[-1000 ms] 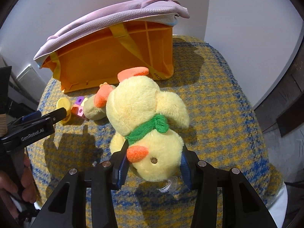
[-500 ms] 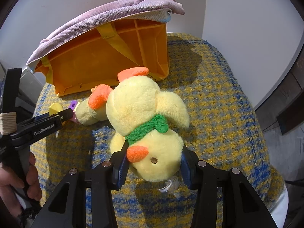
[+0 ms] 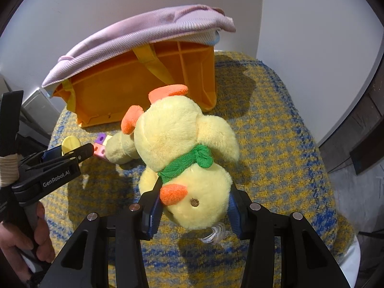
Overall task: Organize objects
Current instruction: 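Carry the cup with the left tool while the right tool carries the duck to the basket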
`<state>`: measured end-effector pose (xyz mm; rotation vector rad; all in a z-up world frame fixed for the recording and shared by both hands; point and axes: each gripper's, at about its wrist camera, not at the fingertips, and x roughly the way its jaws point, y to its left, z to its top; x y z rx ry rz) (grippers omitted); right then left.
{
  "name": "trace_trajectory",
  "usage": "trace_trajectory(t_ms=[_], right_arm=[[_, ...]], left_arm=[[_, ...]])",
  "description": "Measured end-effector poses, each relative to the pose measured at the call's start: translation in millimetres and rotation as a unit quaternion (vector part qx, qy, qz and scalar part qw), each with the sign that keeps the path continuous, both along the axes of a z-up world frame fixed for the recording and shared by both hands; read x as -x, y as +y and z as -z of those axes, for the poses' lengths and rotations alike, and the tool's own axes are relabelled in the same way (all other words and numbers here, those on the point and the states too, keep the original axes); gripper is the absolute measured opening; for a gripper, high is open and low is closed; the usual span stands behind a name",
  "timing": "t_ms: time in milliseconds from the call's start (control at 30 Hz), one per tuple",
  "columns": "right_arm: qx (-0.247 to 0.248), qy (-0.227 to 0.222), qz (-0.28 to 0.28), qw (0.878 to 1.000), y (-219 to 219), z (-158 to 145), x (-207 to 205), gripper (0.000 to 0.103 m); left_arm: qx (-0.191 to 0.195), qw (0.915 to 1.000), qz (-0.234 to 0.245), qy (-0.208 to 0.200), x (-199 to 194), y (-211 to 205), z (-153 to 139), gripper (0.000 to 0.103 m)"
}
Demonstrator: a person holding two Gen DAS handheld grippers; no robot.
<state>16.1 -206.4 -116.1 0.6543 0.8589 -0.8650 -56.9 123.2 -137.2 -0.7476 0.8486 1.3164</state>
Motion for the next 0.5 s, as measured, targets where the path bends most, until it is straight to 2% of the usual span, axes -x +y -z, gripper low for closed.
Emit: trace_trajectory(t_ms=[233, 367, 500], right_arm=[[0.021, -0.014, -0.006, 1.0, 5.2, -23.2, 1.5, 0.046], [0.035, -0.021, -0.009, 0.999, 7.9, -39.7, 0.6, 0.046], [0.051, -0.028, -0.008, 0.998, 7.3, -58.3, 1.1, 0.046]], left_arm=[[-0.023, 0.9997, 0.001, 0.003, 11.1, -12.5, -29.4, 0.064], [-0.04, 0.9992, 0.002, 0.008, 30.7, -16.6, -53.0, 0.064], [-0.057, 0.9983, 0.005, 0.011, 21.5, -21.0, -71.6, 0.064]])
